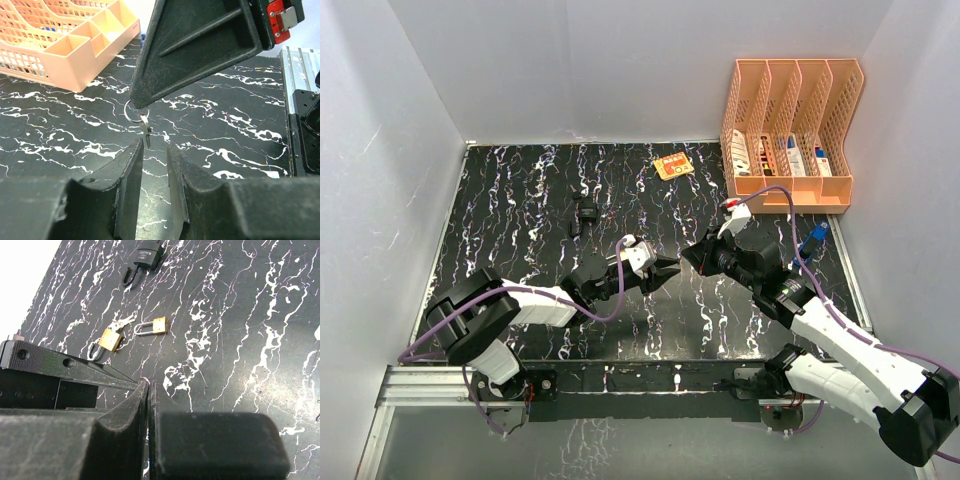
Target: Unlock with the key
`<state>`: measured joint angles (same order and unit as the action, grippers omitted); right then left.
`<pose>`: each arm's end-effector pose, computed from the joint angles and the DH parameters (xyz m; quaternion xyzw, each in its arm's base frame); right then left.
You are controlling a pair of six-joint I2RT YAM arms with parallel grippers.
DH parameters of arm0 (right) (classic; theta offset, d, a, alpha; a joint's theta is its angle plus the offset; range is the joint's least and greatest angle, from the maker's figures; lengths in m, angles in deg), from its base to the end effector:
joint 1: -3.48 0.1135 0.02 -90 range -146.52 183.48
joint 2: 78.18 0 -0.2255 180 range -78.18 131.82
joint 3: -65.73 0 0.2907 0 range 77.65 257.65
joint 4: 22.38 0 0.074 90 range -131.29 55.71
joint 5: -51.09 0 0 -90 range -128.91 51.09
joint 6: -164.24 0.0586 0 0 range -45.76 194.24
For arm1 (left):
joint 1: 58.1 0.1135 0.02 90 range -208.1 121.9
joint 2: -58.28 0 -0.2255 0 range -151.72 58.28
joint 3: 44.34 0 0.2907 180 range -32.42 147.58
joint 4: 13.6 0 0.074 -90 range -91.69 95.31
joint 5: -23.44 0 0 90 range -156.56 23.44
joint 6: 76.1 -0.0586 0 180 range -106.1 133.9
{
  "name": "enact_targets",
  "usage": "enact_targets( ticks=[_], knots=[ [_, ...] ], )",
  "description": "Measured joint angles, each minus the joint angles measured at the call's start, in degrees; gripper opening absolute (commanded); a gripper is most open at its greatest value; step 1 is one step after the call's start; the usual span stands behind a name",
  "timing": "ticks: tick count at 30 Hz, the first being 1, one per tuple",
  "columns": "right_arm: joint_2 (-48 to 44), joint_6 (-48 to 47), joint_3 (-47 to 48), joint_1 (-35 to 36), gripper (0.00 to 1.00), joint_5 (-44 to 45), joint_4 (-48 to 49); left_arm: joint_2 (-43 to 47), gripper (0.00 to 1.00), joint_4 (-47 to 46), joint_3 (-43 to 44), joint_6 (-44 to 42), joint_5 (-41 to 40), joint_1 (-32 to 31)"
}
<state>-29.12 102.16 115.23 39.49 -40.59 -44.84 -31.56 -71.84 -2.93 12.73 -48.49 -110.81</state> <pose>0.2302 0.1694 0.2364 -0.0667 0.8264 0.3062 0.4678 0.1916 -0.2816 0.1436 0.3953 0.5126 -0.4195 0.6364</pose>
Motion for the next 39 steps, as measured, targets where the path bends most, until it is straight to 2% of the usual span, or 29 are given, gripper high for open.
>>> enact_targets(
  ticks=[18, 19, 24, 31, 39],
  knots=[
    [0.0, -0.5, 0.0, 0.0, 0.00, 0.2, 0.0, 0.0, 0.08, 0.2, 0.0, -0.1, 0.8, 0.0],
    [0.0, -0.5, 0.0, 0.0, 0.00, 0.2, 0.0, 0.0, 0.09, 0.3, 0.0, -0.2, 0.8, 0.0],
    [0.0, -0.6, 0.0, 0.0, 0.00, 0.2, -0.1, 0.0, 0.33, 0.5, 0.0, -0.3, 0.5, 0.0],
    [0.0, -0.6, 0.0, 0.0, 0.00, 0.2, -0.5, 0.0, 0.35, 0.6, 0.2, -0.3, -0.3, 0.0],
    [0.0, -0.7, 0.0, 0.0, 0.00, 0.2, -0.5, -1.1, 0.32, 0.8, 1.3, -0.3, 0.2, 0.0]
  ],
)
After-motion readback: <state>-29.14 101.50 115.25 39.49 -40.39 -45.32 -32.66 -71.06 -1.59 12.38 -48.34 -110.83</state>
